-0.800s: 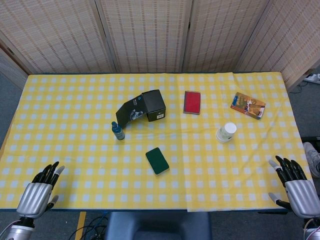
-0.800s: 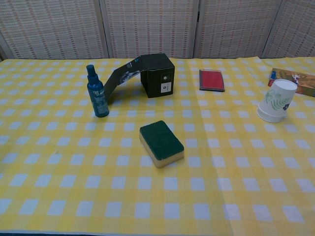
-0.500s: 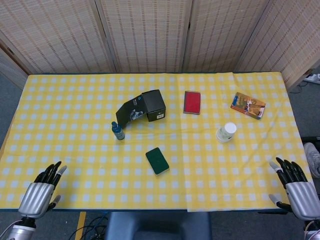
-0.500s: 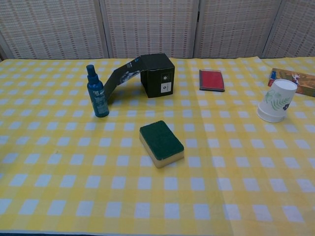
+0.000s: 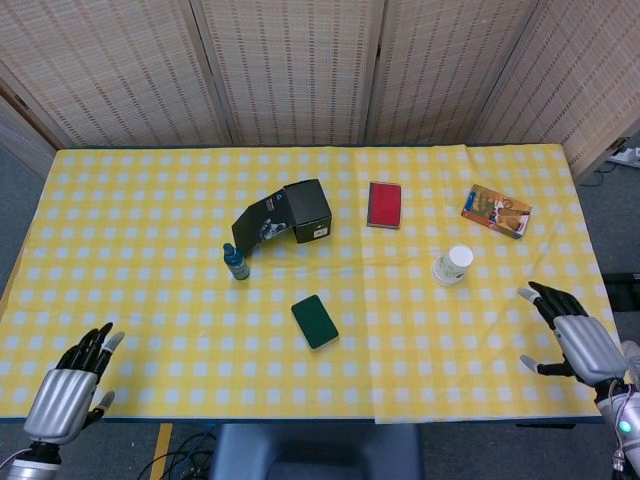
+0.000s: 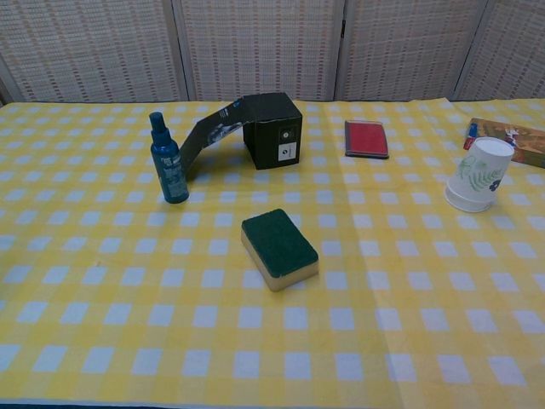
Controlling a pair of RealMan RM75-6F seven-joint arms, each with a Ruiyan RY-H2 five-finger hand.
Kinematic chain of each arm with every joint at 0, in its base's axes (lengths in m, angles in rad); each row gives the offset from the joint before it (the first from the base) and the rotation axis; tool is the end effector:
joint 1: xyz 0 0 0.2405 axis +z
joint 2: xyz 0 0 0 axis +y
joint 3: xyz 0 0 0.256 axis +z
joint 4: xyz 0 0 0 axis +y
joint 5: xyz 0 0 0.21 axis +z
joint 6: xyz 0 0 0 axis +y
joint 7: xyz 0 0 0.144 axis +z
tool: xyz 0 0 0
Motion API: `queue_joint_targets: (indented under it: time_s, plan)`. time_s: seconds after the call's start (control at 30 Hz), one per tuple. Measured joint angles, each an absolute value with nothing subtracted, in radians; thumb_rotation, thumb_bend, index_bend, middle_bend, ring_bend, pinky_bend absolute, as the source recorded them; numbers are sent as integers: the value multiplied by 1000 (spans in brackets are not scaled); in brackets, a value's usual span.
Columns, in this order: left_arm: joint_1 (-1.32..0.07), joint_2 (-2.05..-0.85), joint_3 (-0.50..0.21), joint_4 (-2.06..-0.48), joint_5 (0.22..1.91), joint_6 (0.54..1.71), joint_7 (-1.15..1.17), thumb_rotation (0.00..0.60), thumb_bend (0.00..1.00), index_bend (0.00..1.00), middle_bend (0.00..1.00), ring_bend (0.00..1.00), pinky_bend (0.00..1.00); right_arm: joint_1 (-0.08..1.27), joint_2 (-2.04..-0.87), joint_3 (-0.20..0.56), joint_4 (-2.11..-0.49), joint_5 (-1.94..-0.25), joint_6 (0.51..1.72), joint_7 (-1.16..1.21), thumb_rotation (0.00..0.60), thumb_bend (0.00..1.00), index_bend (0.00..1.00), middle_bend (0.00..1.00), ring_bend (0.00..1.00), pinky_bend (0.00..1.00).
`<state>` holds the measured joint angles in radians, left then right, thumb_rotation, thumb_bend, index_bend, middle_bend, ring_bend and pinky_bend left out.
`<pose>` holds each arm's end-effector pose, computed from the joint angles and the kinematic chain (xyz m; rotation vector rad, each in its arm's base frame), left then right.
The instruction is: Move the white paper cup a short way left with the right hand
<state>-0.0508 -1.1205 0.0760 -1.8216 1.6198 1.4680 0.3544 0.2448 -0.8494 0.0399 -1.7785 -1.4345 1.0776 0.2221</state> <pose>-0.2658 0.1399 0.1210 -1.6046 -0.8469 -0.7676 -0.2972 -0.2150 0.1797 1.5483 -1.2394 0.7757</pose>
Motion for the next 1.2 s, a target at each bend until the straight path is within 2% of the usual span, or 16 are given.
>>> queue_joint_targets:
  time_s: [0.23, 0.4, 0.57, 0.77, 1.2]
  plan:
    - [-50, -1119, 60, -1819, 1591, 1468, 351, 600, 317, 13, 0, 0, 229, 491, -805, 135, -1769, -1145, 725, 214, 600, 213, 67, 0, 0, 0]
    - [-59, -1123, 49, -1812, 1562, 1445, 351, 600, 317, 13, 0, 0, 229, 653, -834, 176, -1680, -971, 559, 180, 600, 219, 72, 0, 0, 0]
    - [-65, -1126, 38, -1805, 1536, 1434, 349, 600, 318, 13, 0, 0, 228, 748, -892, 181, -1583, -873, 481, 141, 600, 229, 94, 0, 0, 0]
    - [-70, -1127, 30, -1799, 1517, 1426, 349, 600, 317, 13, 0, 0, 229, 826, -967, 151, -1489, -801, 414, 106, 600, 241, 108, 0, 0, 0]
    - [-73, -1129, 32, -1800, 1515, 1424, 351, 600, 318, 13, 0, 0, 228, 869, -1052, 82, -1389, -757, 384, 88, 600, 242, 135, 0, 0, 0]
